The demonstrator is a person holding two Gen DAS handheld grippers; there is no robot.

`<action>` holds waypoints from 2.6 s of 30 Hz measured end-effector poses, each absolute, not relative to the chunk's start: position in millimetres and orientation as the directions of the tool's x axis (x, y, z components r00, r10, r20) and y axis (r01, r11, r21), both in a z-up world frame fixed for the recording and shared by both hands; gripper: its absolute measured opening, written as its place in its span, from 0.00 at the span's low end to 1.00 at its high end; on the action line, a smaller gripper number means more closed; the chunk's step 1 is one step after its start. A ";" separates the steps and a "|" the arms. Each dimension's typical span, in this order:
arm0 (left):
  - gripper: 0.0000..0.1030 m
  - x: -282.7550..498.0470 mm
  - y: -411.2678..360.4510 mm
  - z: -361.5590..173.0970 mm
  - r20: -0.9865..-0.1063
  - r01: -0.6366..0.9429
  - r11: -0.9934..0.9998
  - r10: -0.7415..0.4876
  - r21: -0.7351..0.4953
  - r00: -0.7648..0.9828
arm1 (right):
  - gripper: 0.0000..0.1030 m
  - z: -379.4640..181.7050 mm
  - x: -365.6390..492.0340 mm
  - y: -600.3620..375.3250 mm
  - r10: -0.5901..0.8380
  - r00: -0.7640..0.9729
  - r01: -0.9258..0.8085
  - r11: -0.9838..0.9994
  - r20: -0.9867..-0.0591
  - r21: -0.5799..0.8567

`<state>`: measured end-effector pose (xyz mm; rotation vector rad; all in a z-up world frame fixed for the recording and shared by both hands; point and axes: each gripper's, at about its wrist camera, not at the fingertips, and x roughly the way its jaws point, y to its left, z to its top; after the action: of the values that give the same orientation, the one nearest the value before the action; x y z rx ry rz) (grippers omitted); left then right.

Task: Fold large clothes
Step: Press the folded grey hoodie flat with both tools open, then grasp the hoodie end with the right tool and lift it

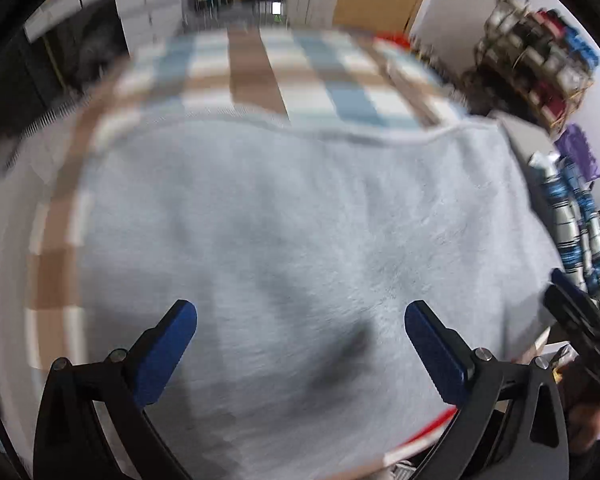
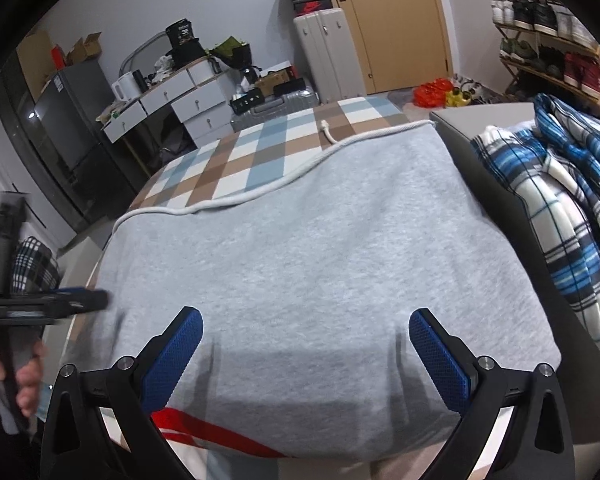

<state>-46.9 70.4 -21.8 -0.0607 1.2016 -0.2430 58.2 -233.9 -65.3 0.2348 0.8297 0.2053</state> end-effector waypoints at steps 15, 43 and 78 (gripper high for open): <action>0.99 -72.5 85.5 -46.0 -0.881 0.209 0.963 -0.243 -0.170 0.405 | 1.00 -48.0 190.9 -226.4 0.154 0.500 -0.041 0.987 -0.852 0.154; 0.99 -61.7 73.9 -41.2 -0.885 0.142 0.969 -0.244 -0.203 0.396 | 1.00 -98.8 118.4 -267.2 0.265 0.227 -0.119 0.963 -0.937 0.244; 0.99 -105.2 -23.9 -17.2 -0.868 0.445 0.876 -0.360 -0.188 0.343 | 1.00 -129.2 98.7 -346.2 0.641 0.501 0.286 0.511 -0.581 0.811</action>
<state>-105.2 -23.9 -17.2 0.0872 1.1033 -0.5241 98.7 -346.2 -129.2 1.0576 1.0688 0.2719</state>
